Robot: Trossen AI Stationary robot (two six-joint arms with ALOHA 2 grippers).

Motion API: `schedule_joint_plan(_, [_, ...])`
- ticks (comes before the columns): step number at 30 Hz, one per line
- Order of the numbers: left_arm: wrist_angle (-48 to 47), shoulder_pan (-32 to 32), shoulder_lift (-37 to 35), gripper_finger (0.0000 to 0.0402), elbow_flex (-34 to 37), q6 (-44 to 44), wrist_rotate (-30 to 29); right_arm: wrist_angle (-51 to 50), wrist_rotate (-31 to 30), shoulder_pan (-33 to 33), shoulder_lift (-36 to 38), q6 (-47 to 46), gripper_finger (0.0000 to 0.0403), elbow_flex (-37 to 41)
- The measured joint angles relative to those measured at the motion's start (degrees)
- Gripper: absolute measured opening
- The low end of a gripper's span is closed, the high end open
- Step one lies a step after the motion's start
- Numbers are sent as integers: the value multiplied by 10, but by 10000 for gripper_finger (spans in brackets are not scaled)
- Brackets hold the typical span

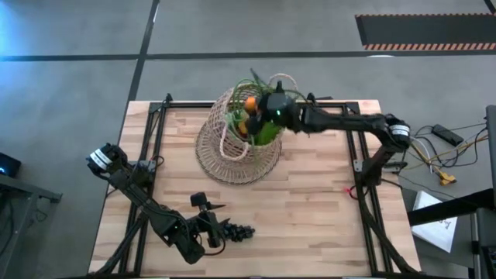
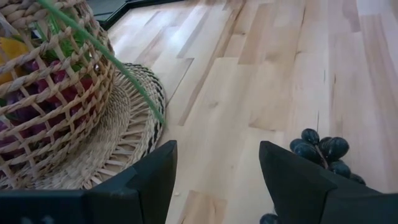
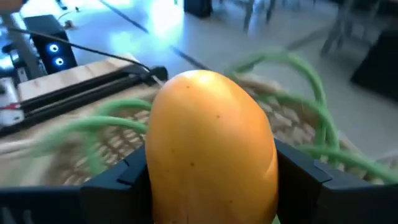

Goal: Build produce basket
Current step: Put the yellow mango into the brown basket, then put the black grapes into the brown basket

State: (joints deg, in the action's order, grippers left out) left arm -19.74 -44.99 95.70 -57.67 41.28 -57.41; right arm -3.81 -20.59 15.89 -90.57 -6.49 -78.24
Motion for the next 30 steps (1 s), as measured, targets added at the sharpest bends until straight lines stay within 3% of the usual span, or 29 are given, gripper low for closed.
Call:
schedule_joint_plan(5, [1, 0, 0, 212, 0, 0, 0, 3, 57, 57, -45, -58, 235, 0])
schedule_joint_plan(14, [0, 0, 0, 212, 0, 0, 0, 3, 64, 66, -75, -64, 313, -3])
schedule_joint_plan(24, [0, 0, 0, 212, 0, 0, 0, 1, 56, 61, -12, -79, 328, -3])
schedule_joint_plan(30, [0, 0, 0, 212, 0, 0, 1, -4, 55, 7, 32, -42, 329, -2])
